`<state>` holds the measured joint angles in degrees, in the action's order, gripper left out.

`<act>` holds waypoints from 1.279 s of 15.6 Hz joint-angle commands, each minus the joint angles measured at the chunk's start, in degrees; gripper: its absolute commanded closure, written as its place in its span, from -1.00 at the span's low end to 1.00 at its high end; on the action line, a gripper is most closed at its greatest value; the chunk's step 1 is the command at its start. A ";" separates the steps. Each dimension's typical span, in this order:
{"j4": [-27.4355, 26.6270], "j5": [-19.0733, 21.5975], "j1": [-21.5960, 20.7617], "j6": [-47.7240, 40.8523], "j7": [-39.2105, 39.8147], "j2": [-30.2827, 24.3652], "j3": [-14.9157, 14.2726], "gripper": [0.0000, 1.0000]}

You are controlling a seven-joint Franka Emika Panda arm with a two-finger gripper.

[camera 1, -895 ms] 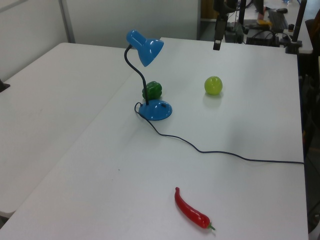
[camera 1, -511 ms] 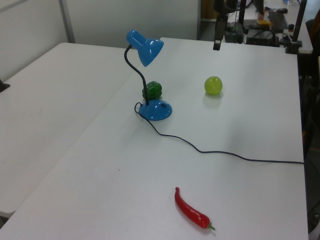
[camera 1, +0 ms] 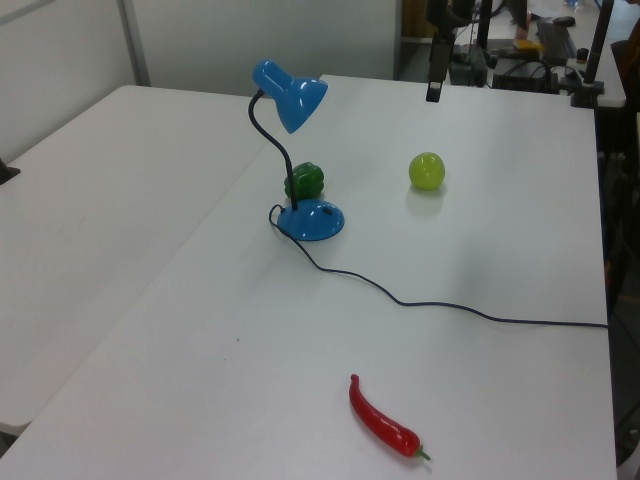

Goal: Turn on desk lamp

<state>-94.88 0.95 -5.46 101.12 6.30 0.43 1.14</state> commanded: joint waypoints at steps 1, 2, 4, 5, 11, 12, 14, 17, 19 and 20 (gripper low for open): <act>0.04 0.98 0.28 1.10 1.78 0.10 0.09 -0.27; 0.04 0.98 0.28 1.27 1.78 0.10 0.09 0.12; 0.04 1.16 0.28 1.36 1.78 0.18 0.09 0.65; 0.04 1.33 0.28 1.36 1.87 0.18 0.09 0.81; -0.04 1.33 0.10 1.28 1.96 0.71 0.18 1.00; 0.04 0.90 -0.07 1.19 1.96 1.15 0.27 1.00; 0.05 1.15 -0.16 1.19 2.04 1.41 0.71 1.00; -0.04 1.33 -0.25 1.36 1.70 3.34 0.71 1.00; -0.04 1.25 -0.25 2.58 1.78 4.84 0.71 1.00; -0.22 1.16 -0.25 3.72 1.78 5.54 0.71 1.00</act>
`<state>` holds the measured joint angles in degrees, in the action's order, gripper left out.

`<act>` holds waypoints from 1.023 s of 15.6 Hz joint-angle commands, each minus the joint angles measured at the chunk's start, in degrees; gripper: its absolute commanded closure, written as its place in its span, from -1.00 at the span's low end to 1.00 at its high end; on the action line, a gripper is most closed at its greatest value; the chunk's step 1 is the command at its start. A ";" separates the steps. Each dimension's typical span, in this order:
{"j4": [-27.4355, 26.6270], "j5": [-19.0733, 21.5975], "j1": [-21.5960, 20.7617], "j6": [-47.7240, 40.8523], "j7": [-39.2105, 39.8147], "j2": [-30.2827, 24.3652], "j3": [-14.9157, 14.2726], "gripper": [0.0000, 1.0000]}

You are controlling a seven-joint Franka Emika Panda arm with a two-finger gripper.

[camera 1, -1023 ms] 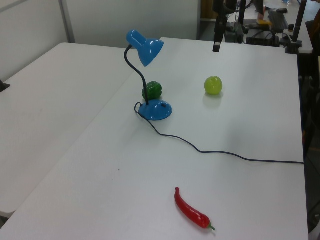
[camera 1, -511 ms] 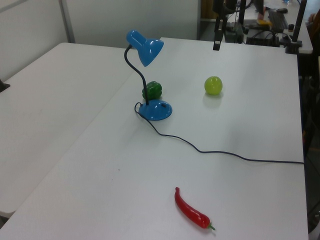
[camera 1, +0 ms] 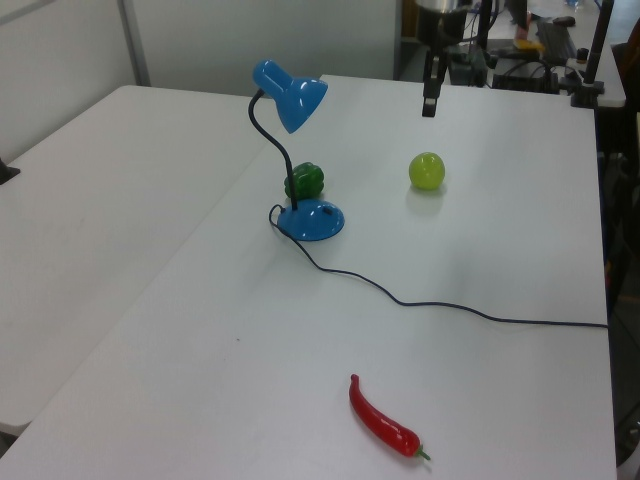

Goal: Turn on desk lamp
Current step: 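Move the gripper down to the switch on the blue lamp's base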

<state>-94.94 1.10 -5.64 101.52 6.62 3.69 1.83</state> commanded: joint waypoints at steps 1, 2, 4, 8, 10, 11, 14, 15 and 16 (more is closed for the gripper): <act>-0.59 0.92 -0.07 4.38 1.21 2.89 0.02 1.00; -1.03 0.66 -0.16 5.87 1.12 3.42 0.02 1.00; -1.82 0.40 -0.16 9.38 1.03 4.56 0.02 1.00; -3.14 0.04 -0.25 17.55 -0.90 7.81 -0.07 1.00; -2.97 -1.44 -0.16 20.72 -1.08 9.83 -0.07 1.00; -2.88 -1.97 -0.25 22.39 -1.17 10.80 -0.07 1.00; -2.88 -2.16 -0.25 27.49 -1.17 13.17 -0.33 1.00; -2.88 -2.16 -0.25 29.25 -1.17 13.96 -0.51 1.00; -2.88 -2.16 -0.16 31.18 -1.17 14.75 -0.51 1.00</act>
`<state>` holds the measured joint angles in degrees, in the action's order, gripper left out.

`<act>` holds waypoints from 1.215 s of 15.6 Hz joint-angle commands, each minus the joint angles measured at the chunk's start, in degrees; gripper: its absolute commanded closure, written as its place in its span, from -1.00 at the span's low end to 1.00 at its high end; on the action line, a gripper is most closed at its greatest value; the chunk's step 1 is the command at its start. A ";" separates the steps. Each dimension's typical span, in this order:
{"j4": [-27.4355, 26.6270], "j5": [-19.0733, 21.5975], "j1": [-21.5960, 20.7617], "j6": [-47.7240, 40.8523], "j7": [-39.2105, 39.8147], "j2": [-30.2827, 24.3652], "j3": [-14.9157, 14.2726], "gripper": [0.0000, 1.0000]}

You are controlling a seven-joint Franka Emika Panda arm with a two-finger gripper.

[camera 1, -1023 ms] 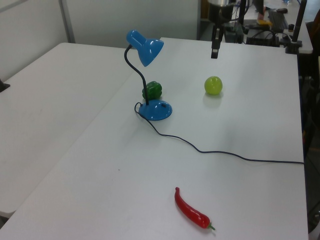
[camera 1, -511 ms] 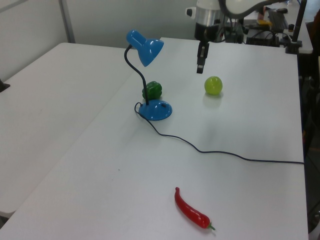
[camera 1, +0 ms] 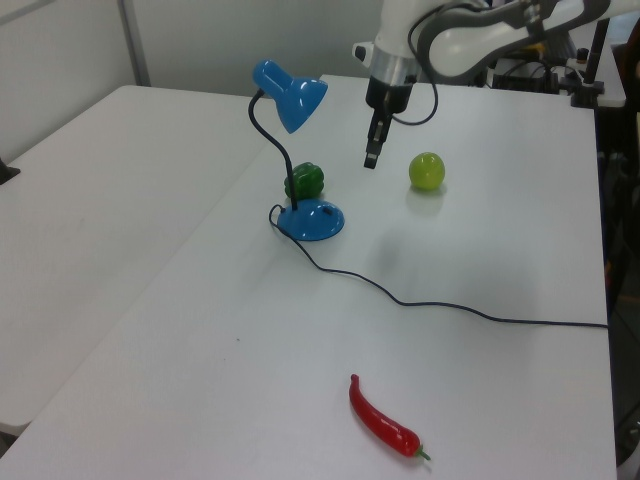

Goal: Turn on desk lamp
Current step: 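Move the gripper down to the switch on the blue lamp's base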

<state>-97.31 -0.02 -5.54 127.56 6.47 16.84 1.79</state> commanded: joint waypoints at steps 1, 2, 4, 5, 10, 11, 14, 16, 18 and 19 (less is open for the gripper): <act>-0.51 -0.95 -0.26 7.07 -1.10 2.49 -0.56 1.00; -0.51 -0.95 -0.26 8.83 -1.28 3.37 -0.56 1.00; -0.51 -1.04 -0.26 12.34 -2.51 5.13 -0.56 1.00; -0.51 -1.04 -0.26 14.45 -2.77 6.09 -0.65 1.00; -0.42 -0.95 -0.26 22.90 -2.95 10.32 -0.74 1.00; -0.42 -0.95 -0.26 24.04 -2.95 11.02 -0.82 1.00; -0.42 -0.86 -0.35 26.94 -2.95 12.25 -0.82 1.00; -0.42 -0.86 -0.52 29.22 -2.95 13.13 -0.82 1.00; -0.42 -0.86 -0.52 29.76 -2.95 13.40 -0.82 1.00; -0.42 -0.95 -0.53 29.76 -2.95 13.75 -0.82 1.00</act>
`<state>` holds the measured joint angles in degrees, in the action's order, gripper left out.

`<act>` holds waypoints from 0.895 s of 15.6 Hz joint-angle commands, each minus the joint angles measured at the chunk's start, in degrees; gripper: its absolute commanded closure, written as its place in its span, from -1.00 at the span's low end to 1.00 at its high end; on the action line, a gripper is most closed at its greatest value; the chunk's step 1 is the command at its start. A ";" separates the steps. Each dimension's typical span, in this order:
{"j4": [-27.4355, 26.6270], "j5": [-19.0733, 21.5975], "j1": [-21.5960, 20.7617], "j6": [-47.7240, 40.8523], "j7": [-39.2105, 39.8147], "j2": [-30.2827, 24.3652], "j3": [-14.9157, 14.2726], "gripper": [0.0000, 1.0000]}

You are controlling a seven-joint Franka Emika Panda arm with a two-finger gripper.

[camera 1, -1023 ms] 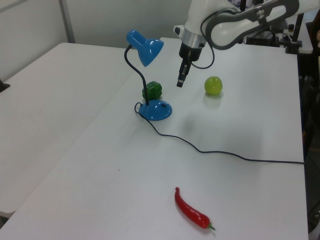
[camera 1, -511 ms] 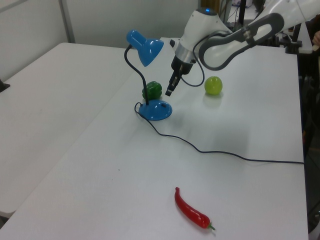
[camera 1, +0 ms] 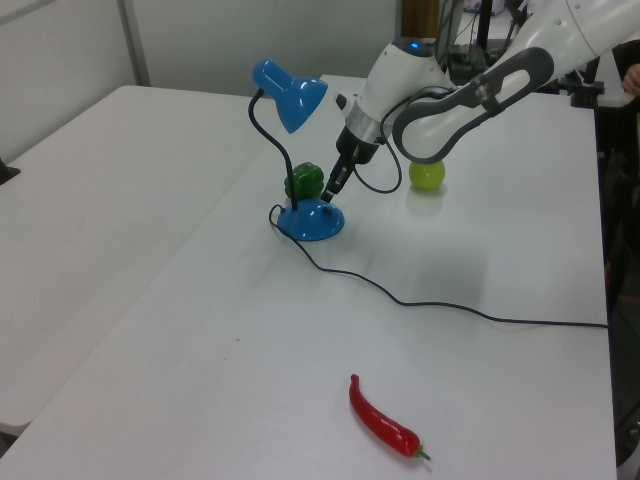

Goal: Turn on desk lamp
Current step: 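Move the gripper down to the switch on the blue lamp's base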

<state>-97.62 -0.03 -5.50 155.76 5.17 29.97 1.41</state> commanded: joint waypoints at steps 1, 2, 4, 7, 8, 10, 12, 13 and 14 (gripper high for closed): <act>-0.02 -0.93 -0.57 1.73 -1.65 0.97 -0.44 1.00; -0.02 -0.93 -0.57 1.91 -1.65 1.41 -0.44 1.00; -0.11 -0.93 -0.65 3.14 -1.65 1.50 -0.44 1.00; -0.02 -0.93 -0.65 3.23 -1.65 1.94 -0.44 1.00; -0.02 -1.02 -0.65 3.40 -1.65 2.03 -0.44 1.00; -0.02 -1.02 -0.65 3.41 -1.65 2.03 -0.44 1.00; -0.11 -1.02 -0.65 3.41 -1.65 2.20 -0.44 1.00; -0.02 -1.02 -0.65 3.49 -1.56 2.46 -0.36 1.00; -0.02 -1.02 -0.65 3.75 -1.56 2.55 -0.44 1.00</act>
<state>-97.61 -0.03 -5.55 157.44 5.16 31.62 1.41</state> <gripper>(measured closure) 0.991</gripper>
